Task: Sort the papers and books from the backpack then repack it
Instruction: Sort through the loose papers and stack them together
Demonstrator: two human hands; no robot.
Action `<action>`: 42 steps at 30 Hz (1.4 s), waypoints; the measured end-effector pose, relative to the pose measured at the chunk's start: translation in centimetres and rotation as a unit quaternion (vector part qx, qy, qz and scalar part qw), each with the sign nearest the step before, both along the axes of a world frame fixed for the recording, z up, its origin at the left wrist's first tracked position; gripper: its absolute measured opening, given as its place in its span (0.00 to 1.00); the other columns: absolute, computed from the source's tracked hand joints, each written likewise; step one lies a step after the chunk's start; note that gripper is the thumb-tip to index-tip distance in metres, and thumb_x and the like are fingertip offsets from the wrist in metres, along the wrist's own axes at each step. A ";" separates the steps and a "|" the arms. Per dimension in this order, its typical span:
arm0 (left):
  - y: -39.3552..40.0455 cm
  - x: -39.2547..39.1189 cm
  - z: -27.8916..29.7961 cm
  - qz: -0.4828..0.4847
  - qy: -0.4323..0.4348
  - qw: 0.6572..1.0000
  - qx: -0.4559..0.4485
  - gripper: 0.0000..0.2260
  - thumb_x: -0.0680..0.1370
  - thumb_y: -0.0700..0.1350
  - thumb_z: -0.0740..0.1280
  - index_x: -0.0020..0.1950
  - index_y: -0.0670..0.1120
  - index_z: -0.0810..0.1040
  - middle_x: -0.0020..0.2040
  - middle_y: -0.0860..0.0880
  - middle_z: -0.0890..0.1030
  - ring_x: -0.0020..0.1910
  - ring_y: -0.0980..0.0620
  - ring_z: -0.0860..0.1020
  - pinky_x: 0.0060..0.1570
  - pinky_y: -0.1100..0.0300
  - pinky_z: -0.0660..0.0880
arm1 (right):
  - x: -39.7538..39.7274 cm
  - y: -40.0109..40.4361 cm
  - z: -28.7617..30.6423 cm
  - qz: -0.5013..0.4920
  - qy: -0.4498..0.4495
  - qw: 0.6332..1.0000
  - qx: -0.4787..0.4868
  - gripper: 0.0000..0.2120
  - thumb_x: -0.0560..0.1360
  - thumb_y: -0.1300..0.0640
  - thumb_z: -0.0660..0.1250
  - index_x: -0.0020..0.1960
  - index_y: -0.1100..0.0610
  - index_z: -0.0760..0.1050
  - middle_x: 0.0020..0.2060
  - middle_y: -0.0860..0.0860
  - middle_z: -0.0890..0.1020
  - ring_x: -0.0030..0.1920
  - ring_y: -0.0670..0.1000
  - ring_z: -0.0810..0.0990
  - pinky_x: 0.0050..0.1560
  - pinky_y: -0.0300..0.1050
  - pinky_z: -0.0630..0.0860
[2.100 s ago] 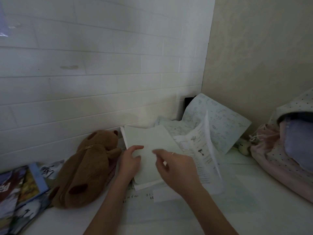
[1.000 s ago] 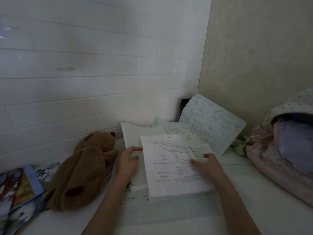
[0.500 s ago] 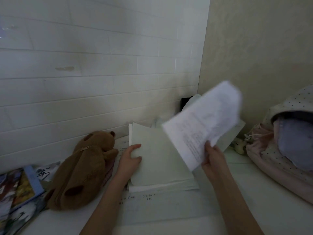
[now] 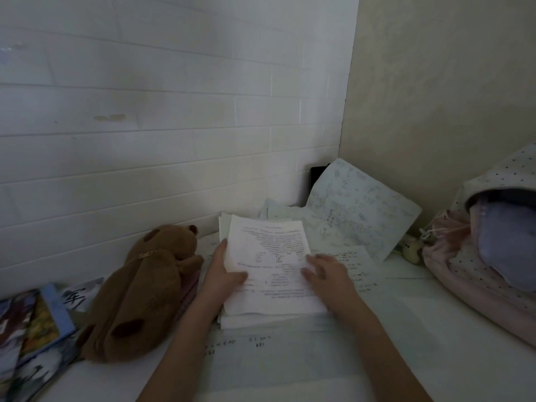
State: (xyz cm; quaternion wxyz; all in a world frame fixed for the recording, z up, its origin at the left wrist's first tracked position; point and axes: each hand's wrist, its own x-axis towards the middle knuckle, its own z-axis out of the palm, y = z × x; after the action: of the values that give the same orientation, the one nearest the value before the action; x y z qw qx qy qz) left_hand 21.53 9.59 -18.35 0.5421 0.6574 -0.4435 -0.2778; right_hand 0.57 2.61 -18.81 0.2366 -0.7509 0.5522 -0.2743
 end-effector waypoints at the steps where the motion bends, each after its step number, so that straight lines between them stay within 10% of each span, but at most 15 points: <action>1: 0.0 0.3 -0.4 0.014 0.009 1.000 -0.016 0.40 0.68 0.32 0.70 0.76 0.46 0.56 0.70 0.48 0.65 0.62 0.52 0.68 0.47 0.68 0.68 | -0.8 -0.5 -0.2 -0.067 0.036 0.997 -0.026 0.25 0.78 0.44 0.59 0.73 0.48 0.63 0.74 0.50 0.63 0.73 0.53 0.60 0.72 0.53 0.57; 5: -0.1 0.9 -0.4 0.058 0.042 0.997 -0.042 0.41 0.69 0.27 0.67 0.77 0.47 0.53 0.73 0.44 0.62 0.69 0.46 0.65 0.57 0.61 0.67 | -5.4 -1.4 -0.9 -0.271 0.154 0.949 0.039 0.33 0.76 0.37 0.55 0.75 0.52 0.54 0.74 0.57 0.60 0.75 0.59 0.55 0.71 0.66 0.52; 12: -0.3 0.7 -0.7 0.062 0.003 0.998 -0.029 0.39 0.71 0.27 0.65 0.77 0.46 0.53 0.76 0.45 0.59 0.73 0.46 0.61 0.68 0.55 0.64 | -5.1 -2.0 0.2 -0.158 0.000 0.986 0.060 0.37 0.70 0.38 0.68 0.72 0.51 0.58 0.66 0.57 0.71 0.67 0.60 0.68 0.67 0.57 0.65; 17: -0.2 0.5 -0.7 0.060 0.000 0.998 -0.030 0.38 0.71 0.28 0.65 0.77 0.46 0.53 0.76 0.46 0.58 0.74 0.48 0.59 0.67 0.59 0.61 | -6.9 -1.5 -0.1 -0.230 0.097 0.965 0.076 0.50 0.67 0.29 0.63 0.77 0.50 0.43 0.76 0.57 0.53 0.77 0.57 0.46 0.71 0.68 0.44; 26: -0.1 0.2 -0.5 0.056 -0.026 0.998 -0.024 0.37 0.72 0.28 0.65 0.76 0.46 0.54 0.76 0.45 0.58 0.74 0.47 0.59 0.70 0.55 0.60 | -4.3 -0.8 -0.8 -0.101 0.168 0.978 0.073 0.52 0.67 0.26 0.59 0.78 0.51 0.40 0.77 0.51 0.55 0.76 0.52 0.54 0.73 0.63 0.46; 33: 0.0 0.2 -0.4 0.054 -0.030 0.998 -0.020 0.37 0.72 0.28 0.64 0.76 0.46 0.54 0.76 0.45 0.58 0.74 0.47 0.59 0.69 0.57 0.60 | -5.3 -1.2 1.5 -0.134 -0.190 0.968 0.090 0.34 0.70 0.42 0.70 0.71 0.53 0.63 0.67 0.57 0.71 0.63 0.58 0.73 0.59 0.54 0.75; 35: 0.0 0.2 -0.4 0.052 -0.032 0.998 -0.017 0.37 0.72 0.28 0.64 0.76 0.46 0.53 0.76 0.45 0.58 0.74 0.47 0.59 0.69 0.57 0.60 | -6.2 -1.4 1.6 -0.162 -0.176 0.963 0.121 0.39 0.71 0.41 0.70 0.74 0.54 0.57 0.68 0.58 0.69 0.63 0.59 0.72 0.48 0.49 0.78; 42: 0.0 0.0 -0.5 0.049 -0.037 0.998 -0.034 0.36 0.73 0.28 0.63 0.76 0.45 0.54 0.76 0.45 0.58 0.74 0.48 0.58 0.69 0.58 0.59 | -3.8 0.5 0.4 -0.120 0.165 0.971 0.121 0.41 0.71 0.30 0.58 0.76 0.47 0.49 0.75 0.53 0.57 0.76 0.57 0.50 0.71 0.66 0.47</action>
State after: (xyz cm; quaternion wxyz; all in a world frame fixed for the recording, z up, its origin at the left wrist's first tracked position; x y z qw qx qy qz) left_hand 21.58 9.63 -18.82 0.5605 0.6692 -0.4399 -0.2108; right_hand -3.19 3.12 -18.39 0.1968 -0.6797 0.6989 -0.1040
